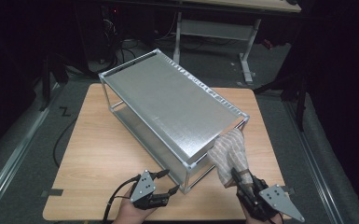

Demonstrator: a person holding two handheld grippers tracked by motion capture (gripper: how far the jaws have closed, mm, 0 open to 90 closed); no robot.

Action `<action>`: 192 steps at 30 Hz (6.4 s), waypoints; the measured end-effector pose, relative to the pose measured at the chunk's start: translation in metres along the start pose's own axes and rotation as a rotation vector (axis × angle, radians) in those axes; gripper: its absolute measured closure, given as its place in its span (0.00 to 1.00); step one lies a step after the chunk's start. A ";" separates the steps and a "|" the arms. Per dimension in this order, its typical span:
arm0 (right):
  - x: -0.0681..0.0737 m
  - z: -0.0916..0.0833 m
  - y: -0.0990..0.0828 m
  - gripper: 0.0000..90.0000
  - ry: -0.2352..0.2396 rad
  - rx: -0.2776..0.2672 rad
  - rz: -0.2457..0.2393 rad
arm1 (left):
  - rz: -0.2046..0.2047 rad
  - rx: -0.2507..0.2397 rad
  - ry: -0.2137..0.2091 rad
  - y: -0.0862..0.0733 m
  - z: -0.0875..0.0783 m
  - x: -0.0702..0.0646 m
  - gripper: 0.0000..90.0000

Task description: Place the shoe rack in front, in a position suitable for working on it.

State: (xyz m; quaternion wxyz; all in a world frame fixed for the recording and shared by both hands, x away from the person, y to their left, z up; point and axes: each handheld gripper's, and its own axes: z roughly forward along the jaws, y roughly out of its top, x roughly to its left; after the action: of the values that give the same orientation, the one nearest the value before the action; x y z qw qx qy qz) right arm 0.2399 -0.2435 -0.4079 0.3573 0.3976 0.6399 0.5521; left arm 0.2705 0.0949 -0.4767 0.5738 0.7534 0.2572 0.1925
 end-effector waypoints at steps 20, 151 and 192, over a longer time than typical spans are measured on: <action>-0.060 0.031 -0.011 0.75 -0.177 0.072 0.079 | -0.014 0.014 0.078 -0.010 -0.026 0.006 0.43; -0.073 0.005 -0.016 0.75 -0.216 0.047 0.105 | 0.013 0.007 -0.070 0.030 0.006 -0.020 0.47; -0.046 0.056 -0.040 0.75 -0.092 0.203 0.080 | 0.035 -0.031 0.056 0.006 -0.031 -0.006 0.78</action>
State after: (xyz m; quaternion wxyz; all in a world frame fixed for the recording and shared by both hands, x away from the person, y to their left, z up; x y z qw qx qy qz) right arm 0.3052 -0.2645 -0.4540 0.3219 0.4818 0.6591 0.4794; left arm 0.2485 0.1138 -0.4627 0.5744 0.7431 0.2570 0.2278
